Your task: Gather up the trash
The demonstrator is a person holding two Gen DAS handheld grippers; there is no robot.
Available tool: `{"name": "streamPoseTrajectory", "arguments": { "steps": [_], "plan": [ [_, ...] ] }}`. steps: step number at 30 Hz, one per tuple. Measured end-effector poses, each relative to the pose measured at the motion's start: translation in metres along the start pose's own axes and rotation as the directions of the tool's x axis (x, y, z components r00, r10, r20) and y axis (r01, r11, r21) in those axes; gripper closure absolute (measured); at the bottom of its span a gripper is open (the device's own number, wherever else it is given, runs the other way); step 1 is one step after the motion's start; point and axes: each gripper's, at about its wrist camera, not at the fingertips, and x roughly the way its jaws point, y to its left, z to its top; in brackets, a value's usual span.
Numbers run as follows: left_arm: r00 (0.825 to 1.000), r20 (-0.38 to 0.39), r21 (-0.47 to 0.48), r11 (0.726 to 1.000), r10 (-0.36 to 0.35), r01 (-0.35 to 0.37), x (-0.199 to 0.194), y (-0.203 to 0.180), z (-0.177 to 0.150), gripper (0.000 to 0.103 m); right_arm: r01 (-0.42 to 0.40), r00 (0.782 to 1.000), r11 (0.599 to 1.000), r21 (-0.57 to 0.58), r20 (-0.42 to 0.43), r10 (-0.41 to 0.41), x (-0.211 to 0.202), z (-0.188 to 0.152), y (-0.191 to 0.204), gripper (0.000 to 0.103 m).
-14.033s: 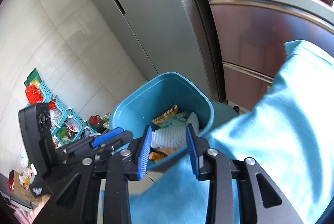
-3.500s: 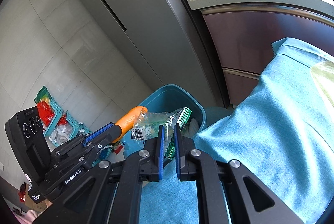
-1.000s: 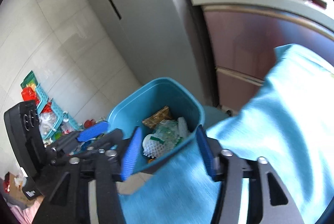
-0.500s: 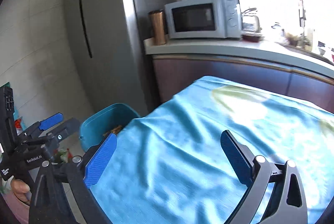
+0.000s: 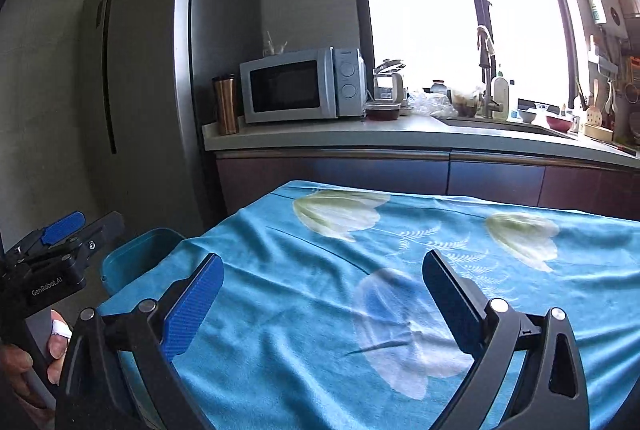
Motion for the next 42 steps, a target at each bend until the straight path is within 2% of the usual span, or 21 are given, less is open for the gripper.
{"name": "streamPoseTrajectory", "arguments": {
  "steps": [10, 42],
  "plan": [
    [0.999, 0.03, 0.041, 0.999, -0.021, 0.02, -0.015, -0.025, -0.003, 0.006, 0.074, 0.995, 0.997, 0.001, 0.073, -0.074, -0.027, -0.003, -0.011, 0.007],
    [0.996, 0.092, 0.09, 0.996, -0.008, 0.0, -0.024, -0.038, -0.008, 0.006, 0.127, 0.987, 0.992, 0.014, 0.101, -0.128, -0.052, -0.005, -0.023, 0.007]
  ]
}}
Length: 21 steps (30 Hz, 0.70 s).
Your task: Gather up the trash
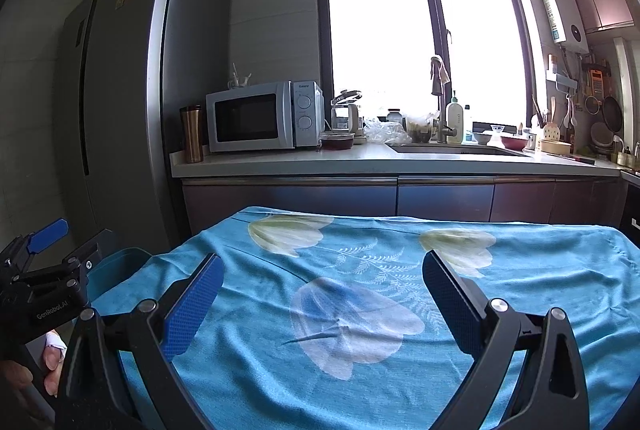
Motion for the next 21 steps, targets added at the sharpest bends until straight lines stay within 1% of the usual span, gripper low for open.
{"name": "streamPoseTrajectory", "arguments": {
  "steps": [21],
  "plan": [
    [1.0, 0.023, 0.001, 1.0, 0.006, -0.006, -0.0047, -0.0015, 0.003, 0.006, -0.003, 1.0, 1.0, 0.005, -0.001, 0.004, -0.002, 0.0024, -0.0026, 0.007]
  ]
}}
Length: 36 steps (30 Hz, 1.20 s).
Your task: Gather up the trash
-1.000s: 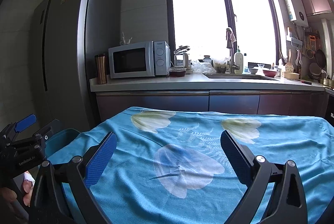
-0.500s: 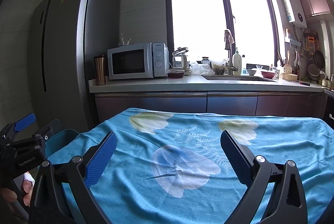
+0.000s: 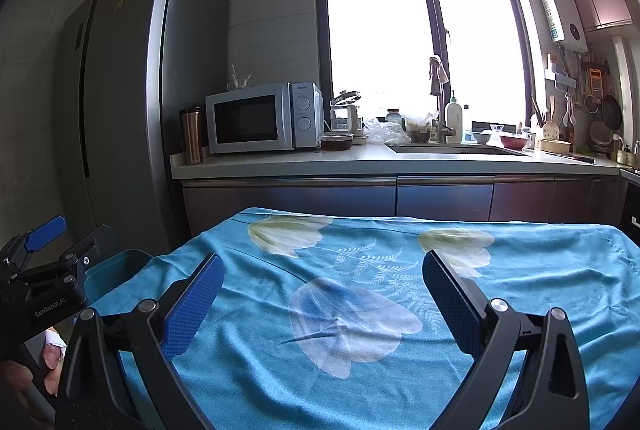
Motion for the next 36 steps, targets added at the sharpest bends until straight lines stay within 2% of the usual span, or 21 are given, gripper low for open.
{"name": "streamPoseTrajectory", "arguments": {
  "steps": [36],
  "plan": [
    [1.0, 0.001, 0.028, 1.0, -0.015, 0.015, 0.006, -0.012, 0.001, 0.006, 0.007, 1.0, 1.0, 0.022, -0.004, -0.007, 0.004, -0.004, -0.009, 0.007]
  ]
}}
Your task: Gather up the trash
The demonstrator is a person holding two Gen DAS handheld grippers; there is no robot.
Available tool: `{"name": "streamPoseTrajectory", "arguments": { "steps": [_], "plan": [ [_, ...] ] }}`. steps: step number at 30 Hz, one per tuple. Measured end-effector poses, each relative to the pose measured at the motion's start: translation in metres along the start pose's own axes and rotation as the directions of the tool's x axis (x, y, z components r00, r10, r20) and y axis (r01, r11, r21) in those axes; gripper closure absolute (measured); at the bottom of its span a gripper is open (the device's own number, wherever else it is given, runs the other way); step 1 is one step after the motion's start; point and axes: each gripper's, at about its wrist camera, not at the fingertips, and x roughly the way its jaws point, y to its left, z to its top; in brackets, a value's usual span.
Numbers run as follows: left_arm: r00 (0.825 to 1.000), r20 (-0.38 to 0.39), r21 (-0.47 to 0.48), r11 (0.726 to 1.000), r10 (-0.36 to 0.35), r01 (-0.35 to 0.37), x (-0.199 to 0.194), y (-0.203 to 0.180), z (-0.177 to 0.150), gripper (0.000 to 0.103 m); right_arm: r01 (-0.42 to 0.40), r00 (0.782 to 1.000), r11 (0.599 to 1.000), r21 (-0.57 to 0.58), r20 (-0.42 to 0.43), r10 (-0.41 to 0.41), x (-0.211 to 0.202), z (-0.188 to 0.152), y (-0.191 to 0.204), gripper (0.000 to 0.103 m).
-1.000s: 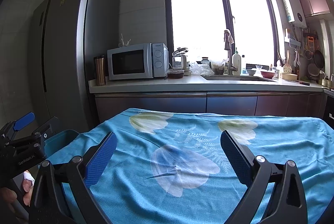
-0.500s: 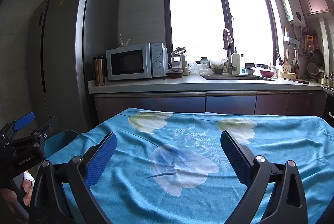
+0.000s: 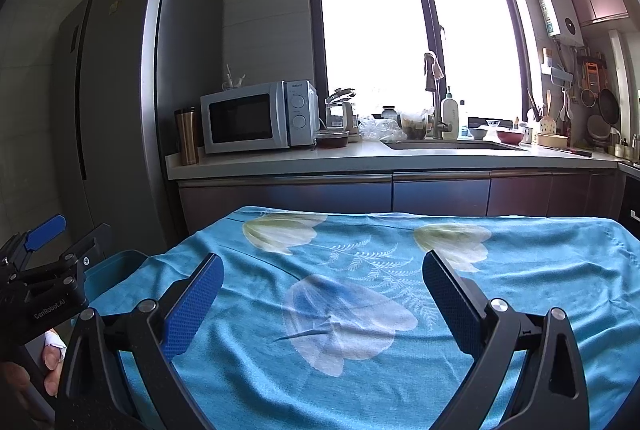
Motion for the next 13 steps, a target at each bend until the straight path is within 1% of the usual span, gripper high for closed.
{"name": "streamPoseTrajectory", "arguments": {
  "steps": [4, 6, 10, 12, 13],
  "plan": [
    [1.0, -0.002, 0.009, 1.0, -0.007, 0.007, 0.001, -0.004, -0.001, 0.006, 0.001, 1.0, 1.0, 0.008, 0.001, -0.001, 0.001, -0.001, -0.003, 0.007],
    [1.0, -0.017, 0.014, 1.0, -0.014, 0.014, 0.005, -0.007, -0.002, 0.006, 0.003, 1.0, 1.0, 0.012, -0.003, -0.003, 0.002, -0.001, -0.006, 0.007],
    [0.992, -0.11, 0.014, 0.998, -0.058, 0.06, 0.025, -0.013, -0.004, 0.006, 0.019, 1.0, 1.0, 0.019, -0.016, -0.018, 0.005, -0.002, -0.017, 0.007],
    [0.979, -0.179, 0.009, 0.995, -0.098, 0.101, 0.043, -0.016, -0.005, 0.006, 0.031, 0.999, 0.999, 0.023, -0.044, -0.03, 0.008, -0.002, -0.026, 0.007],
    [0.969, -0.22, 0.01, 0.993, -0.109, 0.114, 0.054, -0.019, -0.005, 0.006, 0.04, 0.997, 0.999, 0.019, -0.063, -0.039, 0.01, -0.002, -0.031, 0.007]
  ]
}}
